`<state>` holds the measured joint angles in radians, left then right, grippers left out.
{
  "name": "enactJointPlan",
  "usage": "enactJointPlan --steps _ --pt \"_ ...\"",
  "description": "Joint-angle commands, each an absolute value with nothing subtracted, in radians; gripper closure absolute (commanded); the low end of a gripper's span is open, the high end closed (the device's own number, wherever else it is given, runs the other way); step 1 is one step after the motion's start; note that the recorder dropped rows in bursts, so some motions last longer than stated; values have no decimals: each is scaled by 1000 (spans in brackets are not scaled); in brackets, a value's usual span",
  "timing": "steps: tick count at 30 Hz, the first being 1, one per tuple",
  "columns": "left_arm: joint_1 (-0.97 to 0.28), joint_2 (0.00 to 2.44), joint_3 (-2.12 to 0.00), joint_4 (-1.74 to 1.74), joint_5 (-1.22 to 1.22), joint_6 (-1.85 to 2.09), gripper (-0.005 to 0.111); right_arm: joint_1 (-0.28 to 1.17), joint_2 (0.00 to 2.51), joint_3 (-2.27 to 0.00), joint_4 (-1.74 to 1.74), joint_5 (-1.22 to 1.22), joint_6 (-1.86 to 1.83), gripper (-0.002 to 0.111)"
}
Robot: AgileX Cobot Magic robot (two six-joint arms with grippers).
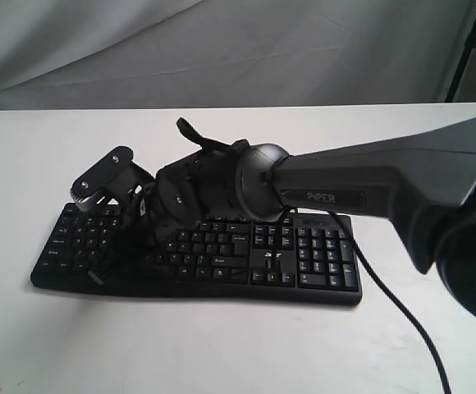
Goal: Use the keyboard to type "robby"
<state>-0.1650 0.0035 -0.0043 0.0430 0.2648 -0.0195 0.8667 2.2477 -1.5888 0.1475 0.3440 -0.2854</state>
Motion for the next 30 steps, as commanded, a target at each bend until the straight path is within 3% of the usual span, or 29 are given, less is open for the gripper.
enactJointPlan --steps 1,30 --pt "-171 0 0 48 259 -22 107 862 2231 -1591 134 344 -287 108" --pt "-171 0 0 48 259 -22 107 868 2223 -1591 131 336 -287 108"
